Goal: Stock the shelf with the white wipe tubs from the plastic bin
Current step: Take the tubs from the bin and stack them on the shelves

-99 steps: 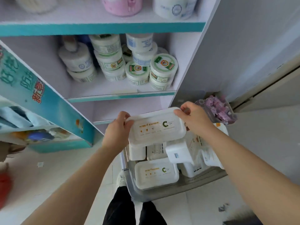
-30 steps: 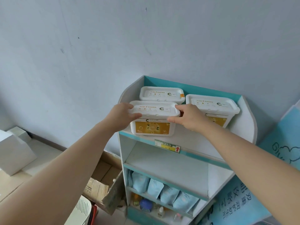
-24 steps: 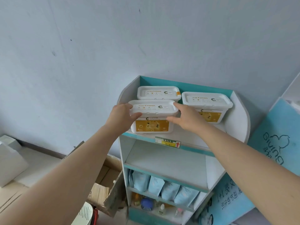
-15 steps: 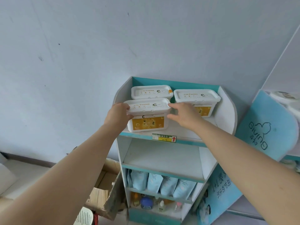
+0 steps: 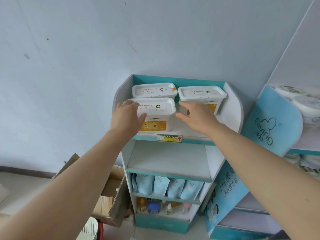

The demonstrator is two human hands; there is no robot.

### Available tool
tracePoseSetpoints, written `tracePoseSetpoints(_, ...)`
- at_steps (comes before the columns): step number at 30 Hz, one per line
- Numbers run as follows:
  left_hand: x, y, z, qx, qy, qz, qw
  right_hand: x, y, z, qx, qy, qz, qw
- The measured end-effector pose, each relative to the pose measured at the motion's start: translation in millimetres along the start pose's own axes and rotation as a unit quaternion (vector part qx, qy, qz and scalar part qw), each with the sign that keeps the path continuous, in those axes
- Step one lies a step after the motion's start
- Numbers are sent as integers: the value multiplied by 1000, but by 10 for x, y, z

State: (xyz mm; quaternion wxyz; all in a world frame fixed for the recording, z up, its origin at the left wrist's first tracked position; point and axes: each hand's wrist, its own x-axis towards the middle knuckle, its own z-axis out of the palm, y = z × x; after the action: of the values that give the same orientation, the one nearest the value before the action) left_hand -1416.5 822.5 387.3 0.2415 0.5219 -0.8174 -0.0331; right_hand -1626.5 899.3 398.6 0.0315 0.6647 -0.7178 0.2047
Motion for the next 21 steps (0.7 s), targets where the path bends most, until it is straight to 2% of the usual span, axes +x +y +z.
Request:
tracePoseSetpoints(4,-143,606,-46,35,5,85,996,-380,279,-326,-31,29,9,999)
tracePoseSetpoints(9,-491,1534,94,9,3,190,982,-1205,941,-772,-68,55,45,995)
tracePoseSetpoints(14,-943,2608,564,-71,-50,259,962,-2286,1872,-1185,-91,54,111,988)
tracePoseSetpoints(21,-1630,4036,1512,-124,-183,298,929,-3783,3183,-1483,-105,15,246,964)
